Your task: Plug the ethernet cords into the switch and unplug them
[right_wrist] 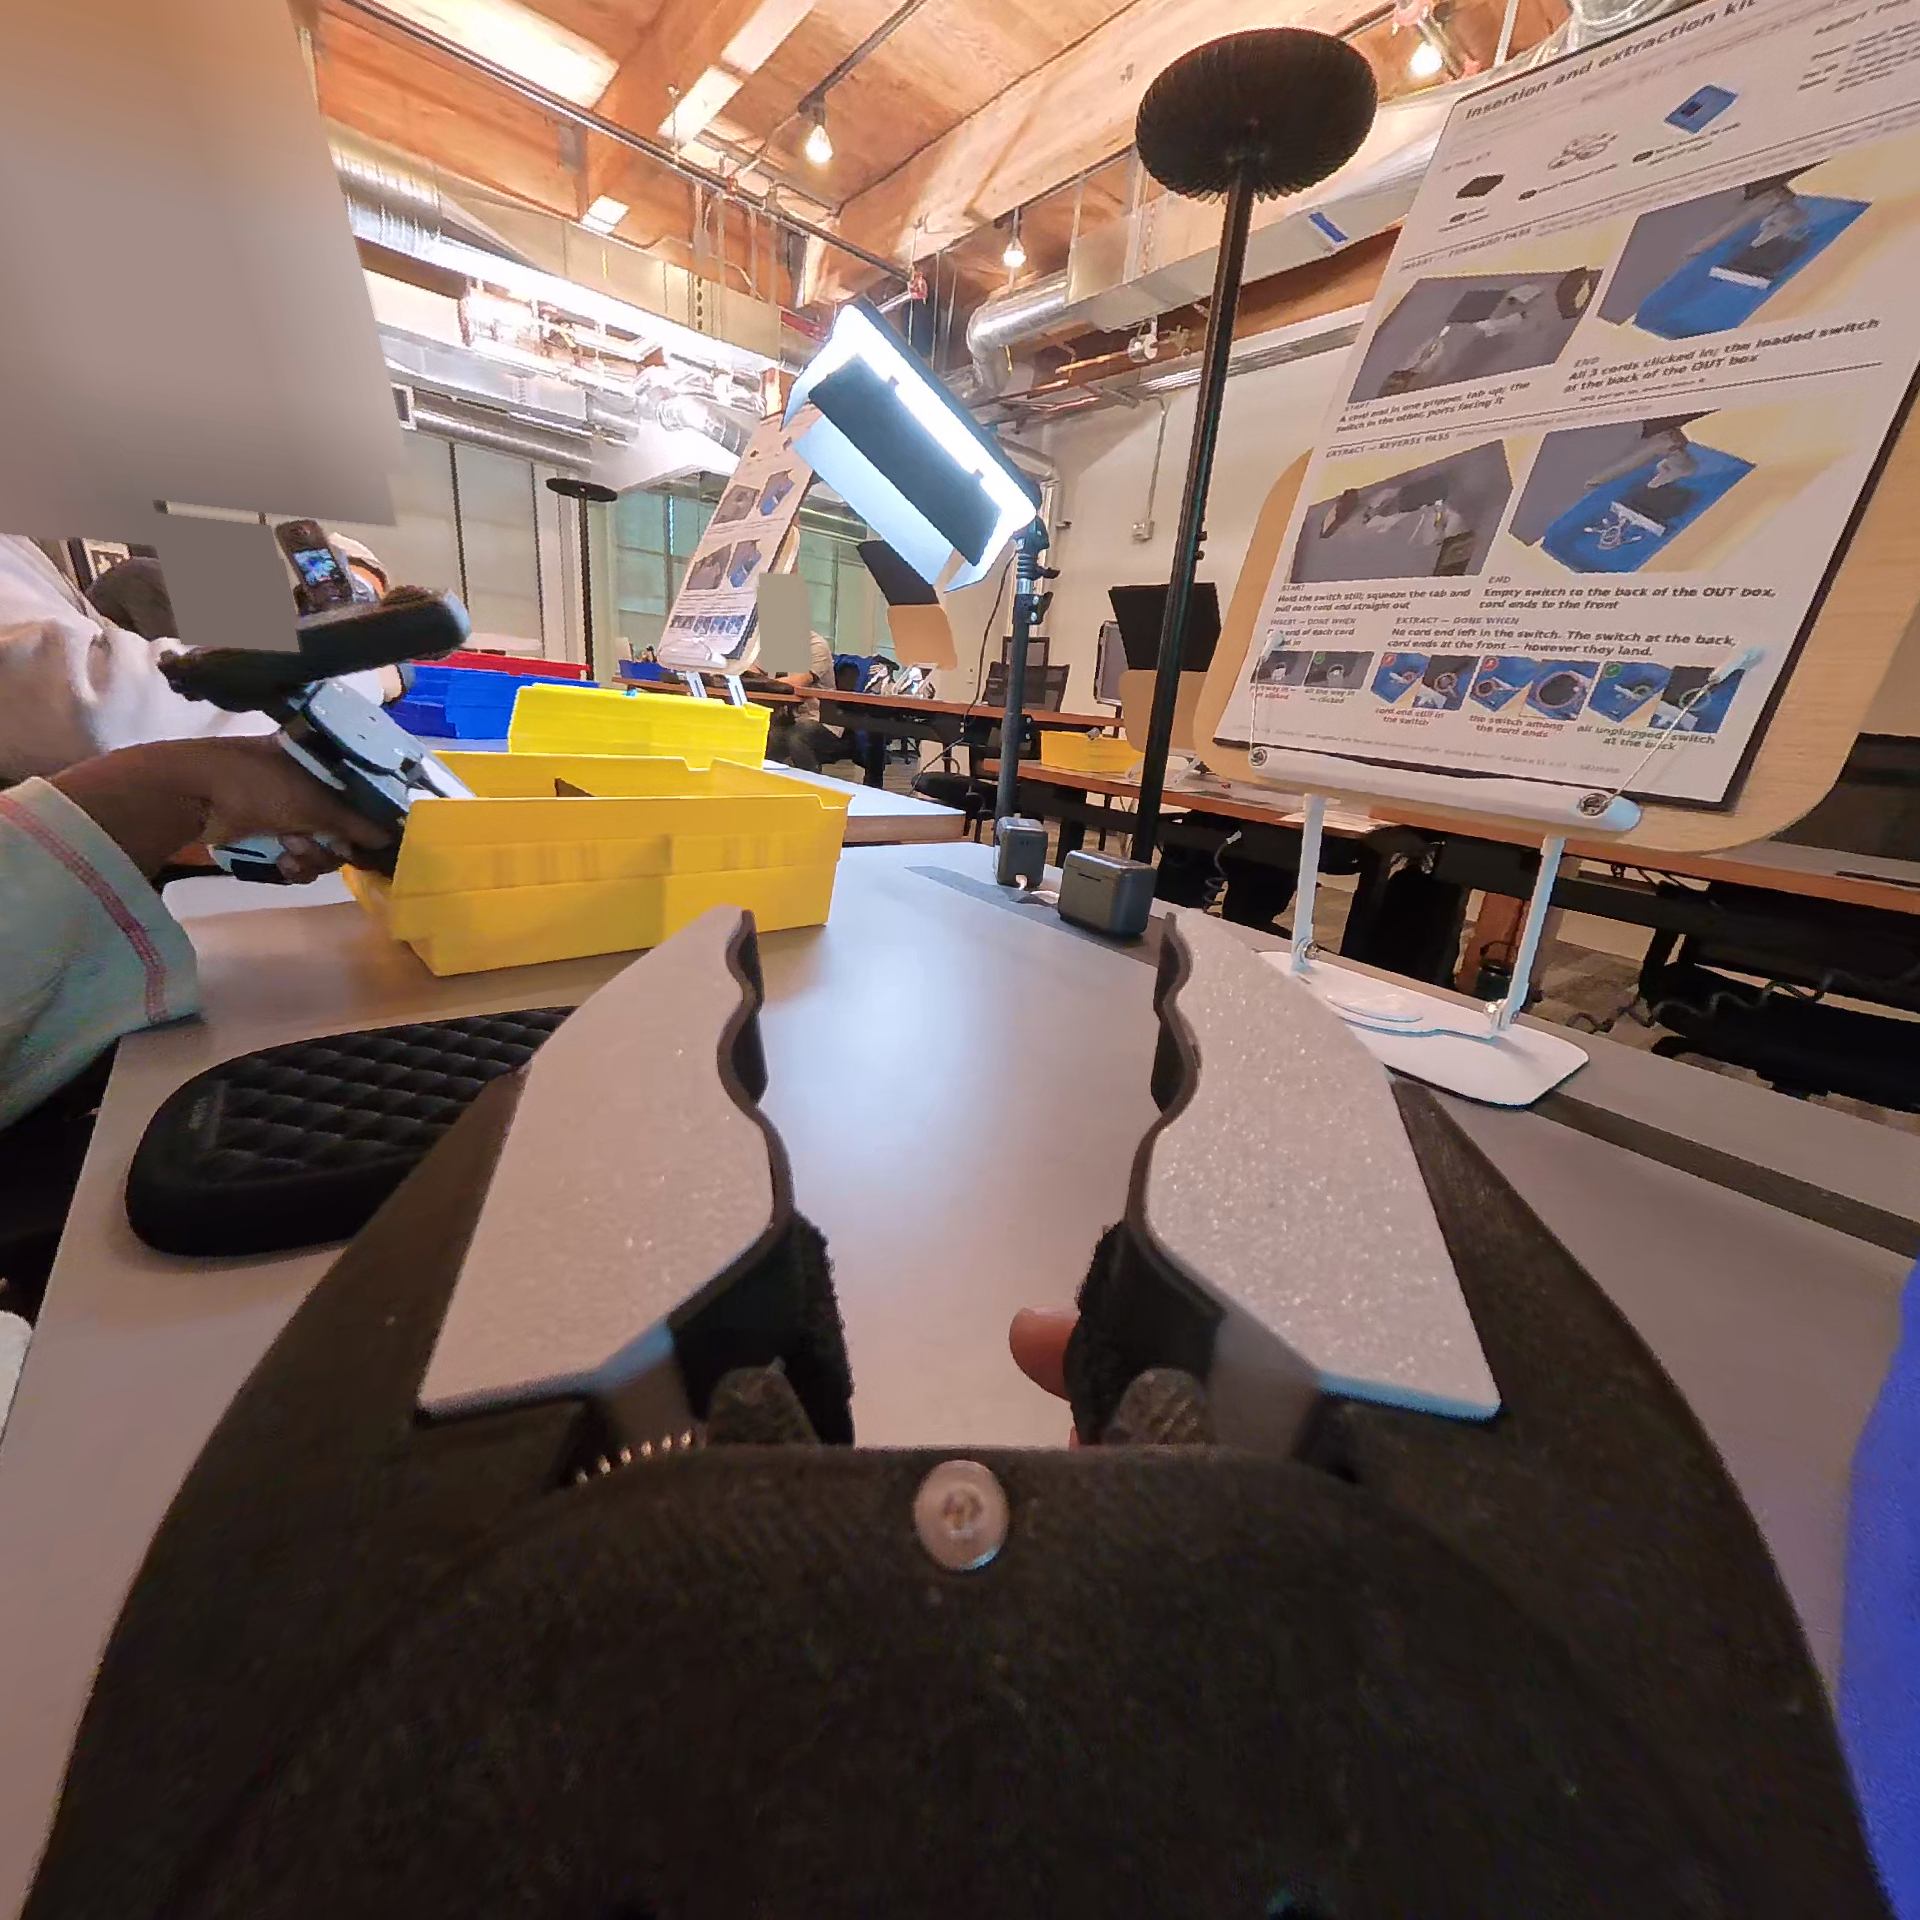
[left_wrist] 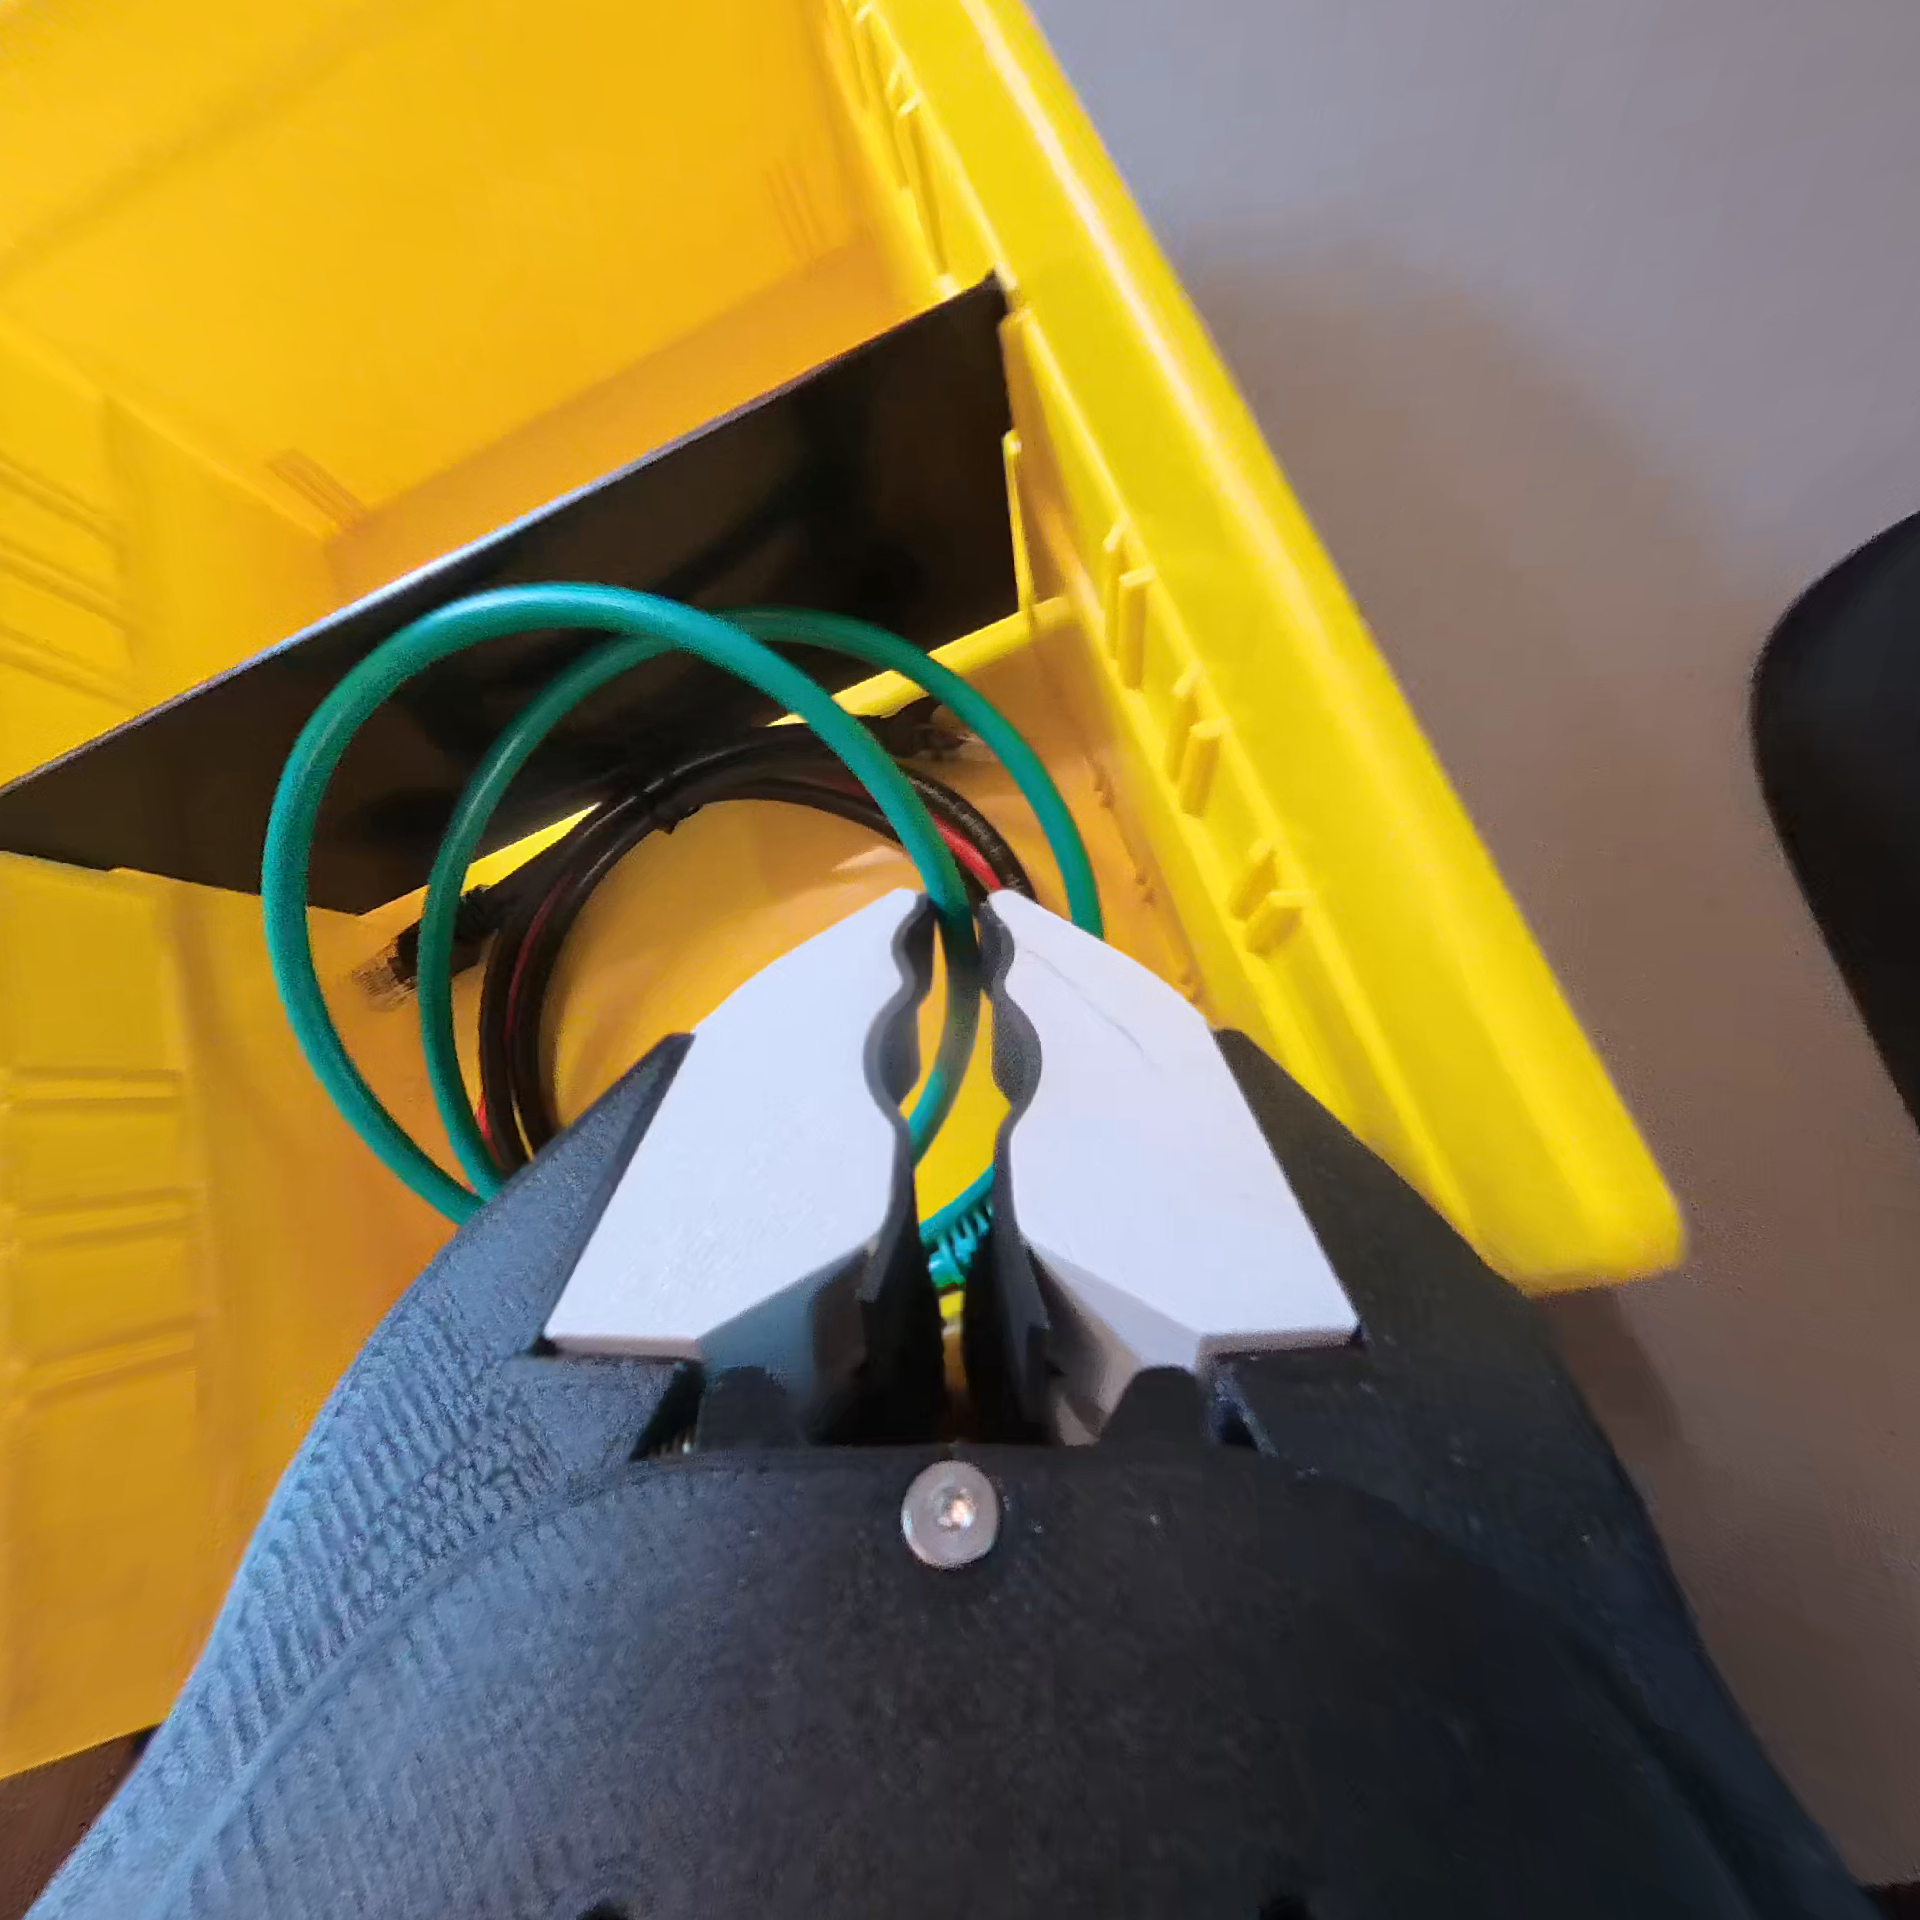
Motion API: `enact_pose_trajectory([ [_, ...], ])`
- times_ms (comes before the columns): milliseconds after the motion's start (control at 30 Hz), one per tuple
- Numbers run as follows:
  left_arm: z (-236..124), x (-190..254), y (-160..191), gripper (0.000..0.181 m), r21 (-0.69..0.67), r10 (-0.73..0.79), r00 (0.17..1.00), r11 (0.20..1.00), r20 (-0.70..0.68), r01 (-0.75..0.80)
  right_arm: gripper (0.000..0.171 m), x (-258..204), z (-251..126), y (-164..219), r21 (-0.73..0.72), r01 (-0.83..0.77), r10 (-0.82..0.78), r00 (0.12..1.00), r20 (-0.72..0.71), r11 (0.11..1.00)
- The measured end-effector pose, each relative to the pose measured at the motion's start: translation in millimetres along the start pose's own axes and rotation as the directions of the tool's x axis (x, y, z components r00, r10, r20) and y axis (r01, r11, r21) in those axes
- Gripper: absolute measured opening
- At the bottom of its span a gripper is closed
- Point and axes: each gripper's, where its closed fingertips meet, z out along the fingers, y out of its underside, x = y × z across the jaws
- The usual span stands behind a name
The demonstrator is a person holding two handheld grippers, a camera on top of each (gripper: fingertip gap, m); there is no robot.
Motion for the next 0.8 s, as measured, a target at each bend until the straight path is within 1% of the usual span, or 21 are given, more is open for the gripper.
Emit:
enact_pose_trajectory([
  [67,-5.8,-7.0,-6.4,0.008,0.041,-0.011,0.999,0.999,0.042,0.009,0.072,0.9,-0.6,-0.5,0.005,-0.005,0.005,1.000,-0.004,1.000],
  [133,-22.8,-18.4,-18.0,0.008,0.122,-0.047,0.994,0.992,0.099,0.034,0.072,1.6,-1.2,-1.2,0.012,-0.009,0.009,1.000,-0.006,1.000],
  [200,-48.1,-33.2,-32.4,0.008,0.241,-0.090,0.982,0.969,0.167,0.048,0.072,2.0,-1.5,-1.4,0.014,-0.012,0.012,1.000,-0.007,1.000],
  [233,-63.8,-39.7,-41.6,0.008,0.321,-0.110,0.975,0.946,0.194,0.043,0.072,2.3,-1.5,-1.2,0.013,-0.013,0.013,1.000,-0.009,1.000],
  [267,-83.2,-46.0,-54.1,0.007,0.429,-0.138,0.965,0.903,0.224,0.030,0.072,2.5,-1.4,-1.2,0.013,-0.013,0.013,1.000,-0.010,1.000],
  [300,-105.9,-51.5,-66.6,0.006,0.544,-0.183,0.953,0.839,0.242,0.023,0.072,2.3,-1.4,-1.1,0.012,-0.011,0.011,1.000,-0.011,1.000],
  [367,-149.0,-49.3,-86.7,0.006,0.727,-0.217,0.951,0.687,0.220,-0.012,0.072,1.8,-1.2,-1.0,0.010,-0.005,0.006,1.000,-0.012,1.000],
  [433,-187.7,-38.4,-102.4,0.006,0.864,-0.229,0.965,0.503,0.131,0.002,0.072,1.3,-1.0,-1.0,0.008,0.001,-0.001,1.000,-0.012,1.000],
  [500,-219.4,-23.7,-113.2,0.006,0.944,-0.205,0.979,0.322,-0.003,0.070,0.072,0.3,-0.8,-1.2,0.004,0.014,-0.014,1.000,-0.015,1.000],
  [567,-243.0,-13.1,-120.3,0.006,0.969,-0.186,0.969,0.155,-0.164,0.194,0.072,-2.6,0.5,-2.1,-0.006,0.055,-0.055,0.998,-0.017,0.998],
  [633,-257.0,-0.7,-127.3,0.006,0.938,-0.126,0.932,0.021,-0.340,0.345,0.073,-10.1,3.9,-4.2,-0.024,0.151,-0.152,0.988,-0.012,0.988],
  [667,-261.1,6.1,-130.7,0.006,0.909,-0.086,0.904,-0.029,-0.418,0.417,0.074,-16.4,6.6,-6.0,-0.036,0.217,-0.217,0.976,-0.002,0.976],
  [733,-264.9,23.3,-138.1,0.006,0.814,0.031,0.819,-0.087,-0.573,0.574,0.077,-32.6,13.4,-10.4,-0.063,0.365,-0.363,0.931,0.032,0.929],
  [800,-265.3,40.2,-145.2,0.006,0.665,0.159,0.674,-0.108,-0.722,0.739,0.079,-49.7,20.2,-15.6,-0.087,0.509,-0.505,0.861,0.064,0.856],
])
